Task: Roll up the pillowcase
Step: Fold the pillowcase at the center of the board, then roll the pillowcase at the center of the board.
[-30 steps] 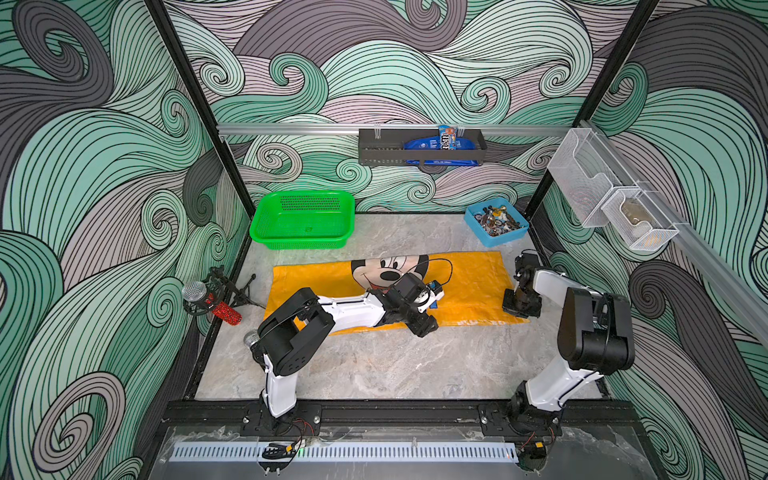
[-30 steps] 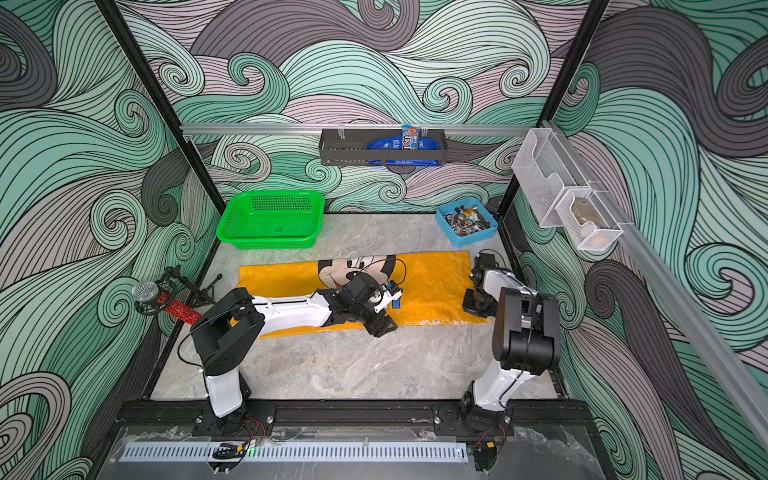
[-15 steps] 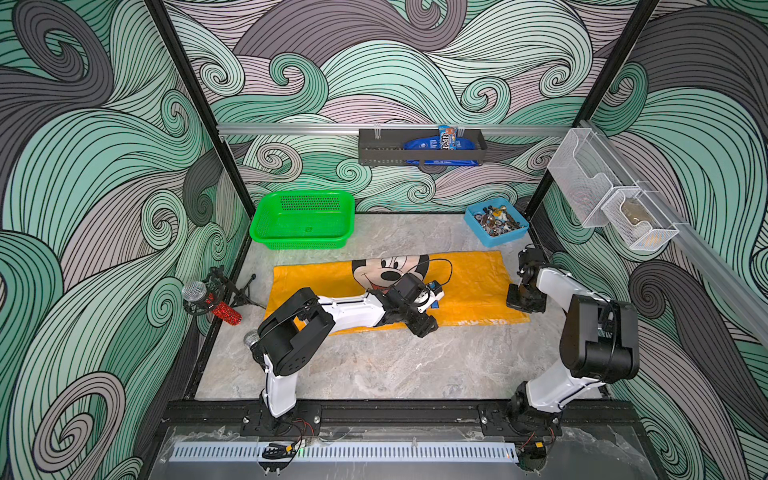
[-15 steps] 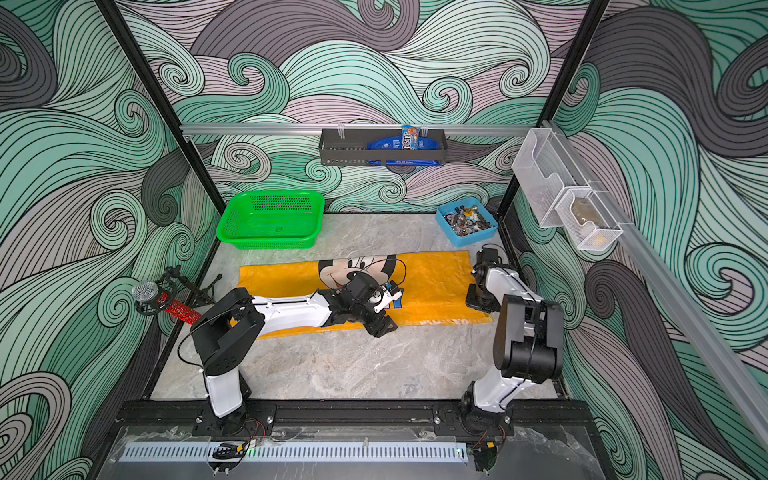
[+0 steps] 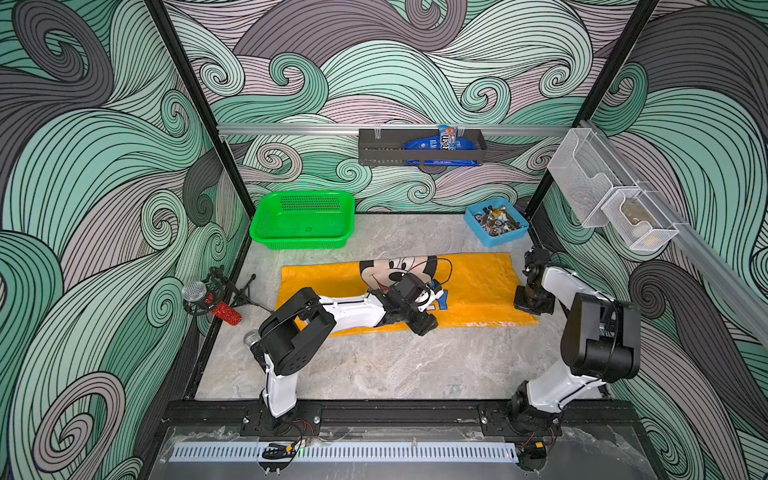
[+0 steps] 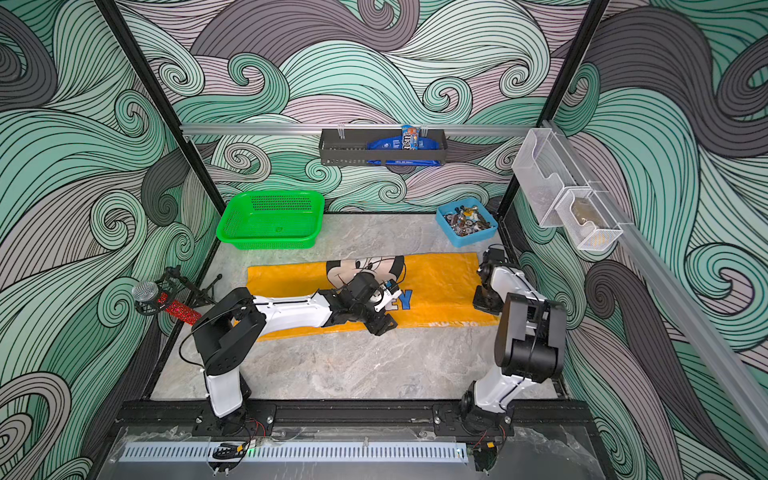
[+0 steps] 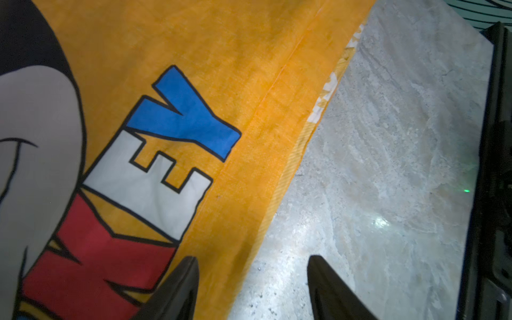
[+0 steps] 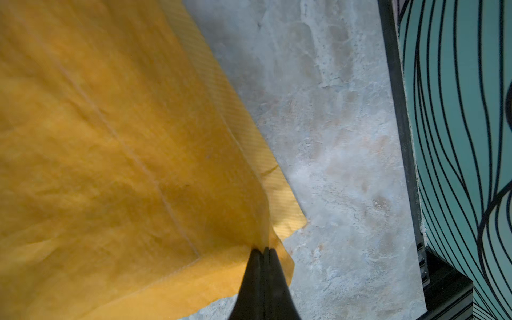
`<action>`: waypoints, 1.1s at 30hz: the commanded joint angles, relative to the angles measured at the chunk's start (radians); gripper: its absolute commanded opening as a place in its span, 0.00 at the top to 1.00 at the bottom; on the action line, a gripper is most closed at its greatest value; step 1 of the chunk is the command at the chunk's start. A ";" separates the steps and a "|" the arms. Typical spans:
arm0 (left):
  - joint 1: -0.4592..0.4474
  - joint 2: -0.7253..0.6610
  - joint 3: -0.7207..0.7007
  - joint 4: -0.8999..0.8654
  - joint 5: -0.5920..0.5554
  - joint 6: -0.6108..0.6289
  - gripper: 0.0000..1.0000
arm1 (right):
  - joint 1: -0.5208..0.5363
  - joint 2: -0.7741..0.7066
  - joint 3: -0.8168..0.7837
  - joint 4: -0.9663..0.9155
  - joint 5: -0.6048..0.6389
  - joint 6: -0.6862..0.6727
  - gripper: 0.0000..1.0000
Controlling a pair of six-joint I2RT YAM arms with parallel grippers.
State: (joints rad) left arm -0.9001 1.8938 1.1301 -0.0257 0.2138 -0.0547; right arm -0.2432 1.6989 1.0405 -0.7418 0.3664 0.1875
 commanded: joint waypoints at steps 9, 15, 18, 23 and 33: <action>0.019 -0.010 0.049 -0.018 -0.091 -0.008 0.35 | -0.012 0.093 0.078 0.042 0.010 -0.001 0.78; 0.042 -0.019 0.071 0.015 -0.104 -0.012 0.33 | -0.017 0.044 0.164 0.065 -0.068 -0.050 0.45; 0.053 -0.028 0.074 0.038 -0.104 -0.024 0.30 | -0.016 0.092 0.199 0.118 -0.162 -0.095 0.39; 0.067 -0.053 0.075 0.075 -0.082 -0.041 0.25 | -0.052 0.184 0.265 0.183 -0.236 -0.139 0.33; 0.105 -0.074 0.047 0.219 0.169 -0.172 0.10 | -0.109 0.279 0.294 0.222 -0.408 -0.229 0.31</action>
State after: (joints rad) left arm -0.8055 1.8400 1.1732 0.1268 0.2623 -0.1661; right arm -0.3397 1.9724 1.3212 -0.5381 0.0334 -0.0029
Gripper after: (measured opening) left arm 0.872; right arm 0.687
